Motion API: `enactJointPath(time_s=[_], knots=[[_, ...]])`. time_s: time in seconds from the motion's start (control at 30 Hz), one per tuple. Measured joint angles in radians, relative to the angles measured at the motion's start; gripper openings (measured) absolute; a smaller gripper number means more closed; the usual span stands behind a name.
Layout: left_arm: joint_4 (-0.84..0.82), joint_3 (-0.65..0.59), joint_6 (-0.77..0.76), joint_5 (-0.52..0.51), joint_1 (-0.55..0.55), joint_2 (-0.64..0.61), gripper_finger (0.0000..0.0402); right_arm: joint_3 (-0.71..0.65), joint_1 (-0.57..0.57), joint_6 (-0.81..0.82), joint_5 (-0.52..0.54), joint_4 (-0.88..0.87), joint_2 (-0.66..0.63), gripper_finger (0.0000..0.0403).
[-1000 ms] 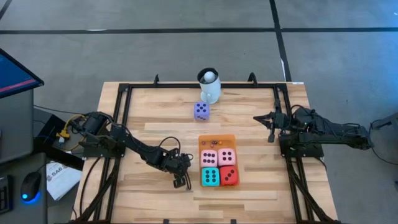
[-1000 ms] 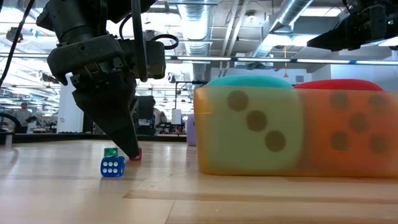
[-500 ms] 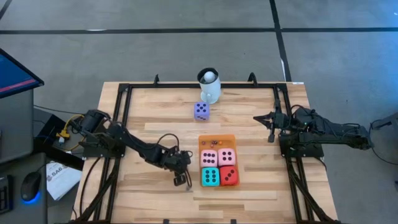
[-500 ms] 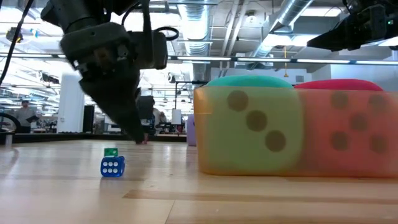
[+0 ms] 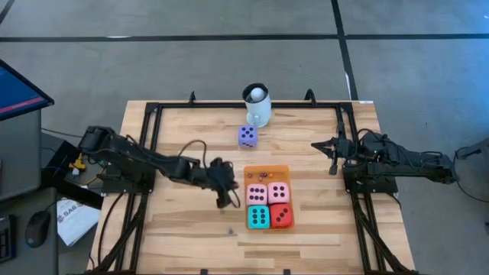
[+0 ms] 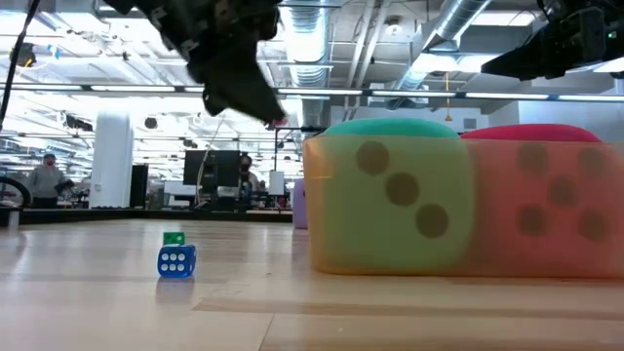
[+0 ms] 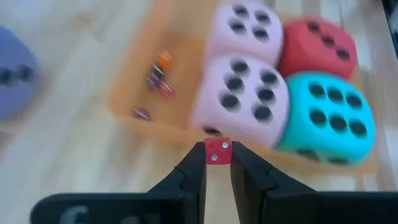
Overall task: Pick & Place Dice
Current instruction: Put the small pink dice into the orange bin
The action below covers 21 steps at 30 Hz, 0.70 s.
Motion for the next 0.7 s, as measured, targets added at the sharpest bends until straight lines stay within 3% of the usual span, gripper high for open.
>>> enactJointPath(time_s=[0.37,0.7], knots=[[0.252,0.0,0.117,-0.02,0.126,-0.056,0.004,0.0,0.0,0.0,0.0,0.001,0.0,0.0],[0.334,0.0,0.125,-0.045,0.187,-0.056,0.004,0.0,0.0,0.0,0.0,0.007,0.0,0.0]])
